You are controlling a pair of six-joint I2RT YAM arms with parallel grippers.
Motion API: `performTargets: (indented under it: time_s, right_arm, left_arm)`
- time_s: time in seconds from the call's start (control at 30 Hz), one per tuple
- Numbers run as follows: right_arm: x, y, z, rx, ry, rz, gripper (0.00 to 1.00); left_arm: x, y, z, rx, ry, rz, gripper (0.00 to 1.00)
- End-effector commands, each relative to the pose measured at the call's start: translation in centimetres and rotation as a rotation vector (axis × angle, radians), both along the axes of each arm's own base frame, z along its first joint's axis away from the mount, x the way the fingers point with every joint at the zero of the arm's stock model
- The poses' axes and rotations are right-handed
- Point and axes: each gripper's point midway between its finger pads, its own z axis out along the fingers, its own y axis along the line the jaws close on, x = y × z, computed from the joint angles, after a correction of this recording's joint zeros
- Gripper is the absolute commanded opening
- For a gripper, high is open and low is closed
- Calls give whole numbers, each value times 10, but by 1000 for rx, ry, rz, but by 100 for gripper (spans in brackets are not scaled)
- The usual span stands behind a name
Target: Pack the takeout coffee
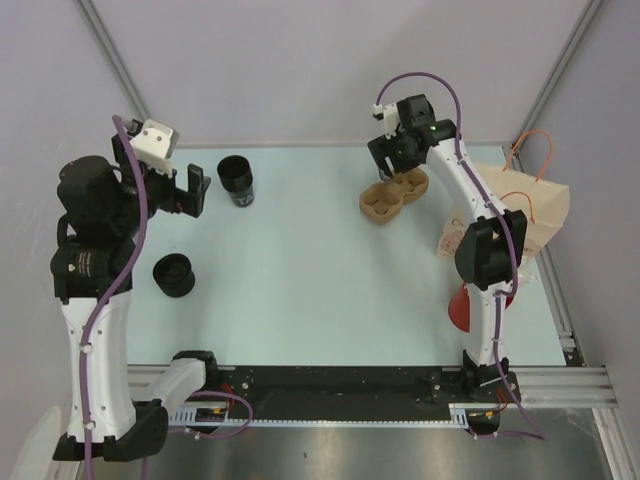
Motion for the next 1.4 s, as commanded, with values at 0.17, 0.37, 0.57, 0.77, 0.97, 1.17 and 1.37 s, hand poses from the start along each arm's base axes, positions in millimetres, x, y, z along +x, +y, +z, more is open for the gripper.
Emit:
performTargets:
  time_s: [0.17, 0.37, 0.57, 0.77, 0.97, 1.17, 1.37]
  right_arm:
    - [17, -13, -29, -94, 32, 77, 84]
    - [19, -14, -56, -123, 73, 102, 83]
    - [26, -14, -72, -137, 67, 104, 79]
    - [34, -17, -81, -153, 65, 107, 78]
    - [36, -22, -91, -150, 81, 108, 73]
    - [38, -23, -89, -119, 77, 112, 66]
    - [36, -21, -96, -111, 88, 128, 64]
  left_arm:
    - [-3, -5, -14, -16, 24, -21, 99]
    - [-1, -7, -16, -27, 31, -33, 99]
    - [-1, -8, -22, -31, 41, -36, 99]
    - [-1, -8, -24, -33, 47, -33, 99]
    - [0, -8, -24, -35, 44, -35, 99]
    - [0, -9, -27, -38, 51, -35, 99]
    - [0, -9, -27, -37, 49, -39, 100]
